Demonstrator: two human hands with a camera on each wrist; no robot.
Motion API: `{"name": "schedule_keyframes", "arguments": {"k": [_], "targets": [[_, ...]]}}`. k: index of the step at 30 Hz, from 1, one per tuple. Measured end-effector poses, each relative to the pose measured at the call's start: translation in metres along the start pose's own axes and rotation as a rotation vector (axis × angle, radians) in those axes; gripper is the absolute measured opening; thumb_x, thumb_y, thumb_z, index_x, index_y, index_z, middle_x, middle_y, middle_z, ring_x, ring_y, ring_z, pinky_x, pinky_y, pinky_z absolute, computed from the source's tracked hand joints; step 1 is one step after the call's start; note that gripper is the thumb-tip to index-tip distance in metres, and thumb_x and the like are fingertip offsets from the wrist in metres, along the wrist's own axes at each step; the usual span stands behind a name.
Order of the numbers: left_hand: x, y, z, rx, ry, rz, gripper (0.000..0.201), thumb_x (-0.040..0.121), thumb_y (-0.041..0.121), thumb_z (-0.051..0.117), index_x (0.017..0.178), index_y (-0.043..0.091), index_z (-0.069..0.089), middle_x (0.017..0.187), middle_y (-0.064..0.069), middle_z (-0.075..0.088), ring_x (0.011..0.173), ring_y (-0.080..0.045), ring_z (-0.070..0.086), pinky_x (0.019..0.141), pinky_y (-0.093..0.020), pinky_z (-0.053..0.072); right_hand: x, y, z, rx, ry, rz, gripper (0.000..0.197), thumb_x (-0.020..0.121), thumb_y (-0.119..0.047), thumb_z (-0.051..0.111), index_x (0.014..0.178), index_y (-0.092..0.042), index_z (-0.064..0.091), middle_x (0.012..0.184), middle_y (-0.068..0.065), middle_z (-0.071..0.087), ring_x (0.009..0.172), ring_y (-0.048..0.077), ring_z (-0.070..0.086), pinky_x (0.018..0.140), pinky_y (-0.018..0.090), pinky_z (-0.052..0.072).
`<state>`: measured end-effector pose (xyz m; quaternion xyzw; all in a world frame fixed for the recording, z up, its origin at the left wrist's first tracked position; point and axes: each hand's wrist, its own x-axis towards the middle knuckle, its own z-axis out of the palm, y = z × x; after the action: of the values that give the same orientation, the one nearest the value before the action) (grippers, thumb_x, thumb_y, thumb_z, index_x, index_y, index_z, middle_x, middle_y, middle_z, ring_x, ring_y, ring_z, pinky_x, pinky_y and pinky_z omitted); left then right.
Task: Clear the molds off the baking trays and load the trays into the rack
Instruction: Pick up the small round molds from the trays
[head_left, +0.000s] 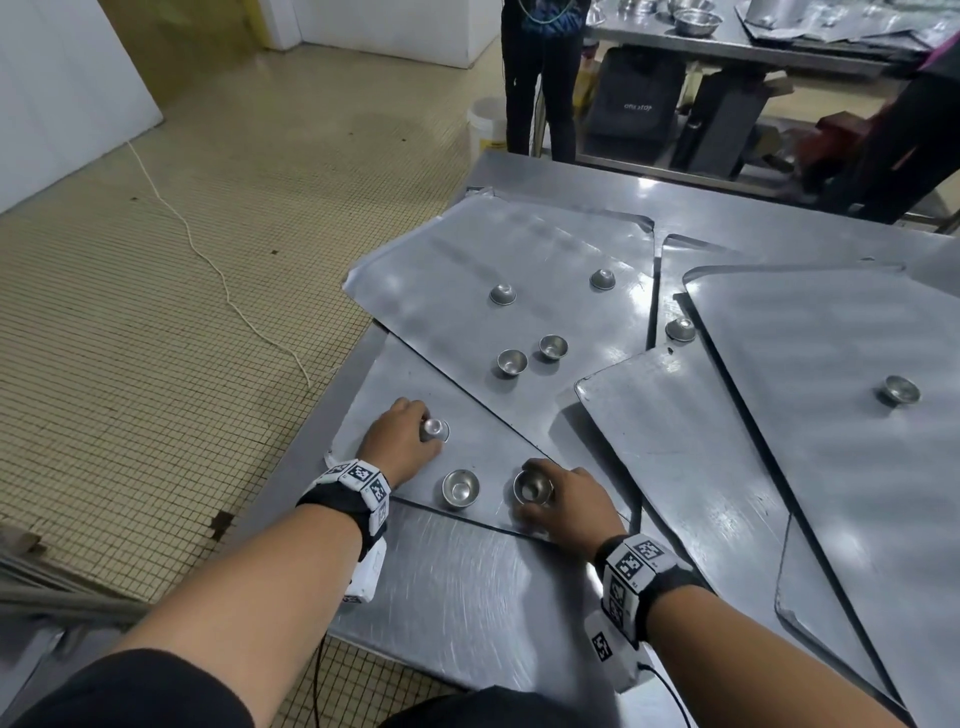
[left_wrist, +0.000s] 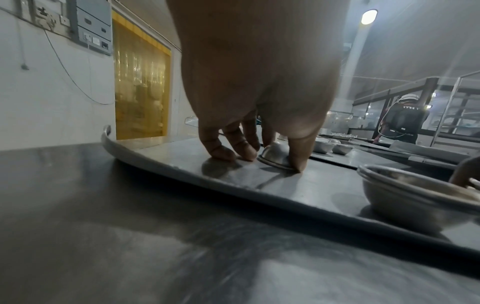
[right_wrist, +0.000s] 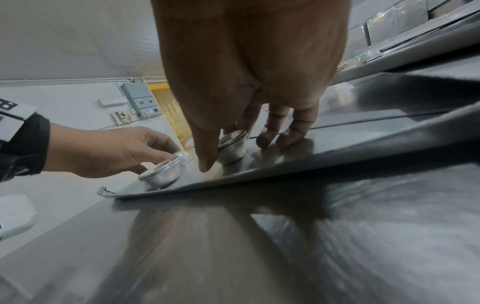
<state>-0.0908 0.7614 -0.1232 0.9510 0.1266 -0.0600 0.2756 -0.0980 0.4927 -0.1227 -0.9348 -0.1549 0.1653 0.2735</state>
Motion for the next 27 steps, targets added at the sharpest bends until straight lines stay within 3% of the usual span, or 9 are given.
{"name": "schedule_keyframes", "arguments": {"k": [2,4,8,11,15,18,21,24,27], "targets": [[-0.001,0.002,0.001,-0.02,0.001,0.008,0.03,0.08,0.031,0.076,0.096,0.018,0.055,0.102,0.002,0.059,0.086,-0.021,0.059,0.073,-0.032,0.048,0.0,-0.001,-0.001,-0.004,0.003,-0.006,0.037,0.079,-0.044,0.072,0.114,-0.035,0.061,0.072,-0.026,0.049,0.097,0.019,0.051,0.075,0.03,0.042],[-0.003,0.005,0.001,-0.047,-0.007,0.013,0.032,0.078,0.031,0.076,0.097,0.019,0.054,0.098,0.002,0.061,0.086,-0.02,0.06,0.07,-0.031,0.048,0.001,-0.001,0.0,-0.01,0.004,-0.009,0.04,0.079,-0.045,0.072,0.116,-0.035,0.061,0.073,-0.024,0.05,0.099,0.02,0.052,0.076,0.031,0.043],[-0.002,0.008,0.005,-0.057,-0.076,0.044,0.061,0.084,0.03,0.07,0.14,0.017,0.051,0.134,-0.002,0.051,0.118,-0.023,0.056,0.099,-0.036,0.047,0.001,0.0,0.0,0.004,0.006,-0.001,0.044,0.078,-0.045,0.074,0.119,-0.035,0.06,0.077,-0.023,0.051,0.1,0.02,0.052,0.077,0.03,0.043],[-0.001,0.006,0.004,-0.008,-0.082,0.06,0.045,0.088,0.032,0.066,0.13,0.015,0.06,0.13,-0.003,0.051,0.12,-0.025,0.052,0.102,-0.038,0.044,0.001,0.0,0.0,0.012,0.006,0.002,0.045,0.078,-0.044,0.075,0.119,-0.036,0.06,0.081,-0.021,0.054,0.1,0.019,0.052,0.077,0.03,0.043],[-0.003,0.002,-0.001,-0.04,-0.034,0.056,0.049,0.089,0.032,0.067,0.135,0.017,0.056,0.134,-0.004,0.053,0.125,-0.025,0.047,0.105,-0.038,0.042,0.001,0.0,0.0,0.014,0.008,0.005,0.043,0.077,-0.045,0.074,0.117,-0.036,0.06,0.089,-0.016,0.062,0.099,0.019,0.052,0.078,0.031,0.045],[-0.004,-0.001,-0.005,-0.105,0.025,0.062,0.049,0.087,0.029,0.071,0.133,0.017,0.056,0.13,-0.003,0.057,0.117,-0.022,0.052,0.097,-0.034,0.045,0.001,-0.001,-0.001,0.005,0.003,-0.007,0.039,0.077,-0.043,0.073,0.112,-0.032,0.061,0.081,-0.019,0.056,0.097,0.022,0.053,0.08,0.034,0.048],[-0.01,-0.006,-0.007,-0.135,0.074,0.026,0.047,0.084,0.031,0.075,0.127,0.022,0.057,0.115,0.0,0.058,0.101,-0.016,0.052,0.085,-0.028,0.042,0.002,-0.001,-0.002,-0.012,0.0,-0.017,0.039,0.077,-0.043,0.073,0.112,-0.032,0.061,0.082,-0.019,0.056,0.098,0.024,0.054,0.081,0.035,0.048],[-0.016,-0.012,-0.007,-0.132,0.073,-0.02,0.042,0.081,0.034,0.077,0.118,0.025,0.059,0.105,0.0,0.056,0.096,-0.016,0.055,0.079,-0.027,0.043,0.002,-0.001,-0.002,-0.015,-0.003,-0.02,0.04,0.077,-0.041,0.074,0.114,-0.03,0.061,0.081,-0.02,0.053,0.098,0.025,0.054,0.082,0.035,0.048],[-0.019,-0.018,-0.003,-0.145,0.068,-0.04,0.04,0.077,0.036,0.078,0.111,0.029,0.059,0.105,-0.001,0.063,0.096,-0.019,0.061,0.076,-0.027,0.045,0.002,-0.001,-0.001,-0.012,-0.006,-0.017,0.04,0.076,-0.042,0.074,0.113,-0.032,0.061,0.08,-0.019,0.053,0.099,0.024,0.054,0.082,0.035,0.048]]}}
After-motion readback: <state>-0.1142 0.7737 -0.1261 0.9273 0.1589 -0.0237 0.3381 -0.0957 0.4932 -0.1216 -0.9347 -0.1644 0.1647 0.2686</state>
